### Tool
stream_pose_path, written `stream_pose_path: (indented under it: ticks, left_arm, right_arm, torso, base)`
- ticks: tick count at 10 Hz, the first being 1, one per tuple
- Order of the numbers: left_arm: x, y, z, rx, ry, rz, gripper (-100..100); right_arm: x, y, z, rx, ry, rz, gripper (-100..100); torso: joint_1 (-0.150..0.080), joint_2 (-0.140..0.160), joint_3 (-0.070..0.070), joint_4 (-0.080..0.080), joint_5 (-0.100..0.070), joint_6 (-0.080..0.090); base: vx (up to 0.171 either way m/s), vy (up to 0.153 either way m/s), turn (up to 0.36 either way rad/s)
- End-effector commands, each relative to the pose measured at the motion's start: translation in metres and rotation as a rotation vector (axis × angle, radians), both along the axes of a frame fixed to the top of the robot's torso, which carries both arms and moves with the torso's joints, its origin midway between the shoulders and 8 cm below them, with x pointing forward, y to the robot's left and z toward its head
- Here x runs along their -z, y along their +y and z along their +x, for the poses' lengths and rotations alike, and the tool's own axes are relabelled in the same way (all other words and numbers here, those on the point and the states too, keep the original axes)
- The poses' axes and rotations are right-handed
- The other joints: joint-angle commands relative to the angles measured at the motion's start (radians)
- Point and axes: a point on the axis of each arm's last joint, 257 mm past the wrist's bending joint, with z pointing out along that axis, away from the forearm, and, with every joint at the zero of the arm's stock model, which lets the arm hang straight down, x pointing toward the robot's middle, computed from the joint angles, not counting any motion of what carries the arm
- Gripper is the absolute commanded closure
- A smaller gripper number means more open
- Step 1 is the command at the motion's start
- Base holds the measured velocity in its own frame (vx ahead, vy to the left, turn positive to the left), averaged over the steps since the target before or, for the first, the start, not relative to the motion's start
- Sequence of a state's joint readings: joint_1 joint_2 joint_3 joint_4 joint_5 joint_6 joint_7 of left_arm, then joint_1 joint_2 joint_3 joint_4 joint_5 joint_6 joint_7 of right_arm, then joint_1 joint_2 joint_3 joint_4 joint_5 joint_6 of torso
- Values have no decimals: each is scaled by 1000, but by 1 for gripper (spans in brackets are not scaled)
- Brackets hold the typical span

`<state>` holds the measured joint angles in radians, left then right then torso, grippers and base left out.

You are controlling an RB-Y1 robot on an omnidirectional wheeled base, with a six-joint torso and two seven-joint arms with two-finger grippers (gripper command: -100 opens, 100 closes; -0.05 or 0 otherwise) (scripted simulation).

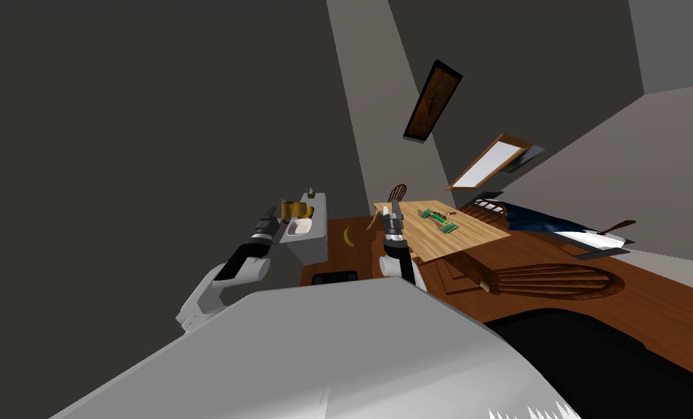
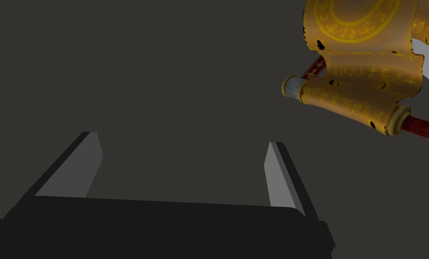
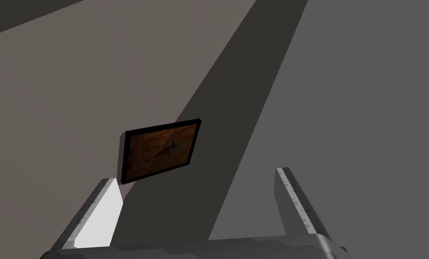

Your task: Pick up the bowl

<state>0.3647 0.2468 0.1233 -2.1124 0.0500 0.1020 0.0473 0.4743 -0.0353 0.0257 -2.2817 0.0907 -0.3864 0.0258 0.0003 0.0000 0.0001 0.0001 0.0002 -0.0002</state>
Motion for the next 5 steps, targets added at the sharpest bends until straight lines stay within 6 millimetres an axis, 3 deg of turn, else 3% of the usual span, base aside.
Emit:
stream_pose_path:
  ticks: [1, 5]
  left_arm:
    - [15, 5, 3, -10, 49, -8, -100]
    - [75, 15, 7, -39, 216, -53, -100]
  right_arm:
    - [0, 0, 0, 0, 0, 0, 0]
    - [0, 0, 0, 0, 0, 0, 0]
  torso:
    - [0, 0, 0, 0, 0, 0]
    - [-1, -3, -1, -1, 0, 0]
  base:
    - [0, 0, 0]
    - [26, -9, 17]
